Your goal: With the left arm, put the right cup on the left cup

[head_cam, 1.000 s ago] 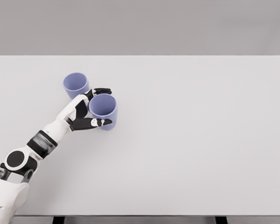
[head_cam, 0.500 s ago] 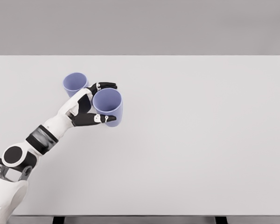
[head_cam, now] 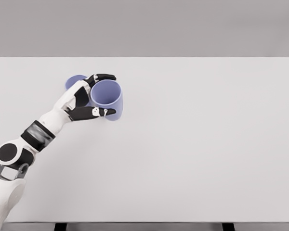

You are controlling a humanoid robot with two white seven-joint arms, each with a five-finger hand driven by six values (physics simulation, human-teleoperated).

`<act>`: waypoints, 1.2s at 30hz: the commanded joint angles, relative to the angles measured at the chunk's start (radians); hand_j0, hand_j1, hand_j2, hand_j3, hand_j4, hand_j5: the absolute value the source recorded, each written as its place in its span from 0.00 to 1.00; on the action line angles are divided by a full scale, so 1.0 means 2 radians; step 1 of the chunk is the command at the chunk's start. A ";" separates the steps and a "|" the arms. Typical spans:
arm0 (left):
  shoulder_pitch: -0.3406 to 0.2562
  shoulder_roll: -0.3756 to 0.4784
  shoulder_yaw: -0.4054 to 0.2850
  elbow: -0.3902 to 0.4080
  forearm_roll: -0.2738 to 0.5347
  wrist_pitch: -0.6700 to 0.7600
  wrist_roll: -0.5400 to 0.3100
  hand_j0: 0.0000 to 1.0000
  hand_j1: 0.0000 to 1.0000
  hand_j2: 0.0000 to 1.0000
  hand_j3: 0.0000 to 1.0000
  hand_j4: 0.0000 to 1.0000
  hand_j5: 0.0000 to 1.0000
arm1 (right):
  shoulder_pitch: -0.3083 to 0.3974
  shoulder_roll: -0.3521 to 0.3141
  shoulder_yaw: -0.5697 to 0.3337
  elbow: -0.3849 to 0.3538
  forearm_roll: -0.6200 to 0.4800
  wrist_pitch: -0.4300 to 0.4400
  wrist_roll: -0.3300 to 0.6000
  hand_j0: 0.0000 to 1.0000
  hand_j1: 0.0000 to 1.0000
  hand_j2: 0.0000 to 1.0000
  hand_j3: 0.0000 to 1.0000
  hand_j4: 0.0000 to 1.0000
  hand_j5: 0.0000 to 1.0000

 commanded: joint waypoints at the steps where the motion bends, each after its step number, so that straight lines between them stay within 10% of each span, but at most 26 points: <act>1: 0.000 0.000 0.004 0.000 0.003 0.000 0.000 0.73 0.73 0.73 0.73 0.73 0.73 | 0.000 0.000 -0.001 0.000 0.000 0.000 0.000 1.00 1.00 1.00 1.00 1.00 1.00; 36: -0.097 0.000 0.052 0.073 0.001 0.025 0.000 0.73 0.73 0.73 0.73 0.73 0.73 | 0.000 0.000 0.000 0.000 0.000 0.000 0.000 1.00 1.00 1.00 1.00 1.00 1.00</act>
